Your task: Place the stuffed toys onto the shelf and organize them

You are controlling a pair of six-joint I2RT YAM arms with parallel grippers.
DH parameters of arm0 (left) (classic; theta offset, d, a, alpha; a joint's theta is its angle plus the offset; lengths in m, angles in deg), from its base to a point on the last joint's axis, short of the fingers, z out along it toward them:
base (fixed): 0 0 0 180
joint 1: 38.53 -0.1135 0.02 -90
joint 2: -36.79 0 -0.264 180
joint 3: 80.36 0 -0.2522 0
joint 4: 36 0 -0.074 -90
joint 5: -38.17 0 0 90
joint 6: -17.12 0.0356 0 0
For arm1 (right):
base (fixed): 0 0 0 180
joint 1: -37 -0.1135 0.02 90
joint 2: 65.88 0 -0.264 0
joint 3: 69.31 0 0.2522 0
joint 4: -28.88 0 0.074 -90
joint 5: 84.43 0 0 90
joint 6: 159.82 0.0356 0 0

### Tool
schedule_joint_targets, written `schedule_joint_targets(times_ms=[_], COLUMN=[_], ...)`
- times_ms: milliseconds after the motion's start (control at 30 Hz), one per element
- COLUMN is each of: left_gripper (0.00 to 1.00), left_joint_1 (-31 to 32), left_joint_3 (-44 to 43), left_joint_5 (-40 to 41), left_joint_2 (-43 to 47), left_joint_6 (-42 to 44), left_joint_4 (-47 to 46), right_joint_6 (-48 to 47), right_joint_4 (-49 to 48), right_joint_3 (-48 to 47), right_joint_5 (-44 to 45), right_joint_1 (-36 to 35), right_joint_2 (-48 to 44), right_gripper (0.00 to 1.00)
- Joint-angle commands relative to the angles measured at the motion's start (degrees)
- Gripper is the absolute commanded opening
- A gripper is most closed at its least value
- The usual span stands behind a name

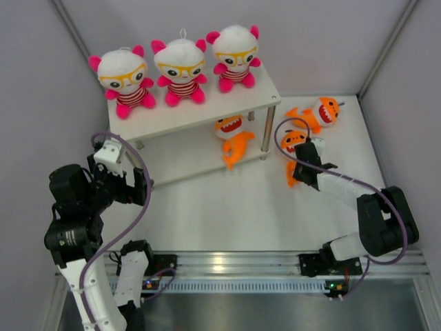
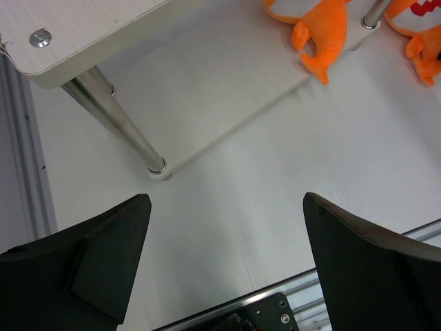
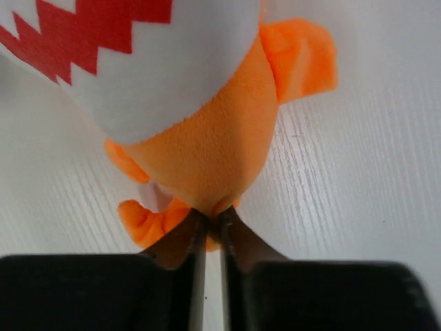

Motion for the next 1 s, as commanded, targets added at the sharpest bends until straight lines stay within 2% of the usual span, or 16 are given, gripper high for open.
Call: schedule_joint_targets(times_ms=[0,233,500,633,767,900,967], left_gripper=[0.98,0.98,0.98,0.98,0.98,0.98,0.98], left_joint_1=[0.12,0.12,0.20,0.11,0.11,0.11,0.20], left_joint_3=[-1.57,-1.66,-2.19,-2.19,-1.84,-2.10,-2.10], left_joint_5=[-0.11,-0.37,0.33,1.38,3.23,5.16,8.76], left_joint_2=[-0.04,-0.04,0.05,0.31,0.57,1.54,2.76], left_joint_6=[0.59,0.68,0.68,0.94,1.73,4.27,4.98], left_joint_4=[-0.20,-0.29,-0.29,-0.20,0.85,3.65,4.63], right_joint_6=[0.49,2.24,11.55,17.43,19.73,17.72,16.58], right_joint_4=[-0.86,8.54,27.33,31.30,30.36,24.04,18.44], right_joint_3=[0.00,3.97,2.56,2.74,4.40,5.55,4.33], right_joint_5=[2.91,-0.08,0.18,-0.79,2.72,5.36,7.03], right_joint_1=[-0.68,-2.52,-19.56,-29.57,-43.09,-51.03,-54.36], right_joint_2=[-3.21,-17.61,-27.12,-32.21,-37.23,-37.24,-35.40], right_gripper=[0.00,0.00,0.00,0.00,0.00,0.00,0.00])
